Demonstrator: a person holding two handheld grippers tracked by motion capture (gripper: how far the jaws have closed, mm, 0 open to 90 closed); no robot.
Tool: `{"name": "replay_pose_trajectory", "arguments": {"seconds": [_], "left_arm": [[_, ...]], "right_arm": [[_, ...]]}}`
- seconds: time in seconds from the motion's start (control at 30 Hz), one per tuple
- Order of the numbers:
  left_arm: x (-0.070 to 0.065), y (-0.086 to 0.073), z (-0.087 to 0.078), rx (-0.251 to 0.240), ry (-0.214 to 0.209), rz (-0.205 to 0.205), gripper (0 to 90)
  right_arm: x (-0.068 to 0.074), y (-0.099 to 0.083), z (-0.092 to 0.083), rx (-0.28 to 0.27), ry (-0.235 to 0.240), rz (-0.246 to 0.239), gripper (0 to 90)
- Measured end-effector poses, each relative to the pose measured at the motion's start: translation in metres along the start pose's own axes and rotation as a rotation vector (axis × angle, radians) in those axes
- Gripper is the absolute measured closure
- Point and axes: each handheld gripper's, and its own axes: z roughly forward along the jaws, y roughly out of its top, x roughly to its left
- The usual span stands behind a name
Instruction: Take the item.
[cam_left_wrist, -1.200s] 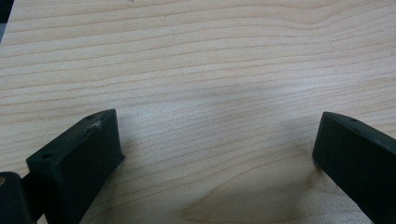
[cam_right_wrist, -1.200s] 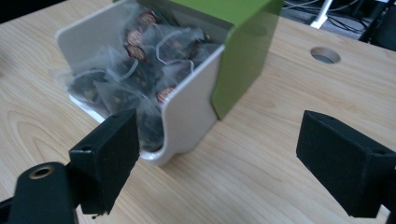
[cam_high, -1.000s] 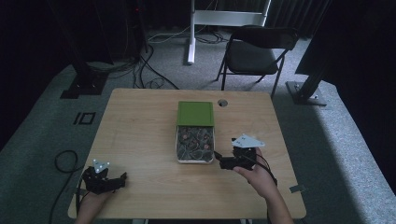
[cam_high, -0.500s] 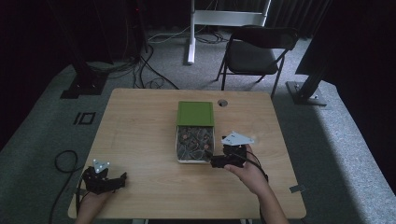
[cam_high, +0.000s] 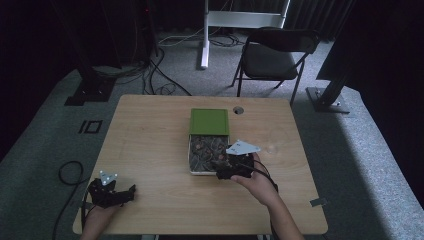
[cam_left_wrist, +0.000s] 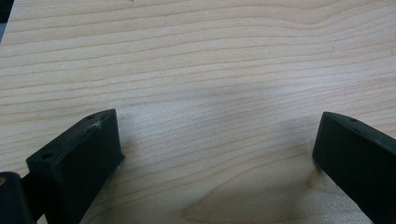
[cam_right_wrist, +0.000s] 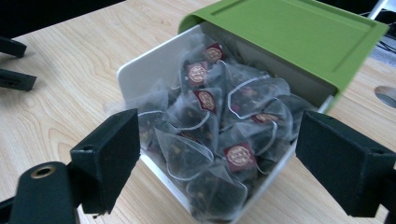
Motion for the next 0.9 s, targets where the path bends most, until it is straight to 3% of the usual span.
{"name": "replay_pose_trajectory", "arguments": {"seconds": [0.47, 0.67, 0.73, 0.8, 0.9], "left_arm": [[0.000, 0.000, 0.000, 0.000, 0.001, 0.002, 1.6], [0.000, 0.000, 0.000, 0.001, 0.001, 0.004, 1.7], [0.000, 0.000, 0.000, 0.001, 0.000, 0.004, 1.7], [0.000, 0.000, 0.000, 0.000, 0.000, 0.000, 1.6], [0.000, 0.000, 0.000, 0.001, 0.000, 0.002, 1.7]], "right_arm": [[0.016, 0.007, 0.023, -0.005, 0.054, 0.001, 14.7], [0.019, 0.007, 0.032, 0.009, 0.047, -0.012, 15.2], [0.019, 0.008, 0.034, 0.008, 0.031, -0.008, 20.1], [0.017, 0.008, 0.035, -0.016, -0.022, 0.025, 30.8], [0.016, 0.008, 0.037, -0.025, -0.007, 0.046, 36.3]]}}
